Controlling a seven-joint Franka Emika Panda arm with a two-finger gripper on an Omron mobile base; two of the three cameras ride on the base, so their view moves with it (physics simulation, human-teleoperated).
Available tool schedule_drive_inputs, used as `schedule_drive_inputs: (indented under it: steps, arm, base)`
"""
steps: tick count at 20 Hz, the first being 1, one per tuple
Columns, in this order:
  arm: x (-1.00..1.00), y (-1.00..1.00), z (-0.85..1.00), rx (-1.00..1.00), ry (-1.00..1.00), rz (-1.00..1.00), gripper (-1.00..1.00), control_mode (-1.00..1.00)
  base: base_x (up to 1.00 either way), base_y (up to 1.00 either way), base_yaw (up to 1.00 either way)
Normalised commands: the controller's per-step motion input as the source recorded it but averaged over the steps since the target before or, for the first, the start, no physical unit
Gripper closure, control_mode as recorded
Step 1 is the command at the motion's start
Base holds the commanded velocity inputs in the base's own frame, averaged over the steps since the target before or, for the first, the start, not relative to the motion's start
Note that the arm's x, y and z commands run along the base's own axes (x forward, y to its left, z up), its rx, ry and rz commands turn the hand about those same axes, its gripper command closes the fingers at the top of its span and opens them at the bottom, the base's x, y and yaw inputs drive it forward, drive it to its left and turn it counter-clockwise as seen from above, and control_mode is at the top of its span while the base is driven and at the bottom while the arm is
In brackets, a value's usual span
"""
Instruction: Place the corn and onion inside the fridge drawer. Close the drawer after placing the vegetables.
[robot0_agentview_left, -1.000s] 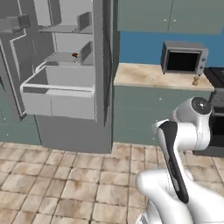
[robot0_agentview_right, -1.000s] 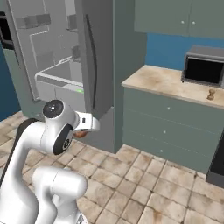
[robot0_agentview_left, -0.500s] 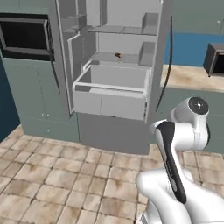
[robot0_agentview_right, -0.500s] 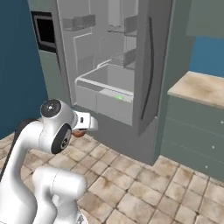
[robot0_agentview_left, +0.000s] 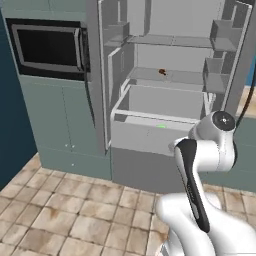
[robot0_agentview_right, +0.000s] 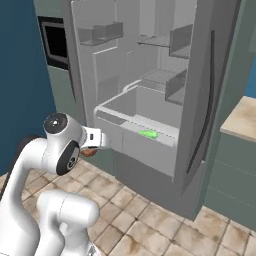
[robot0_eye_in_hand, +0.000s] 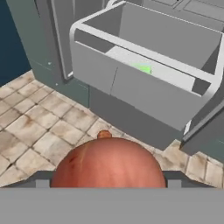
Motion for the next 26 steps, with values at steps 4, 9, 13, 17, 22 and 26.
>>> schedule_drive_inputs:
  steps: [4,9,13,17,22,26]
  arm:
    - [0.0,0.0,0.0,0.0,0.0,0.0,1.0,1.0]
    - [0.0,0.0,0.0,0.0,0.0,0.0,1.0,1.0]
    - [0.0,0.0,0.0,0.0,0.0,0.0,1.0,1.0]
    - [0.0,0.0,0.0,0.0,0.0,0.0,1.0,1.0]
    - [0.0,0.0,0.0,0.0,0.0,0.0,1.0,1.0]
    - [0.0,0.0,0.0,0.0,0.0,0.0,1.0,1.0]
  base:
    - [0.86,-0.09,0.0]
    - [0.7,-0.08,0.0]
    - [0.53,0.0,0.0]
    - [0.48,0.01,0.0]
    - [0.54,0.03,0.0]
    - [0.39,0.09,0.0]
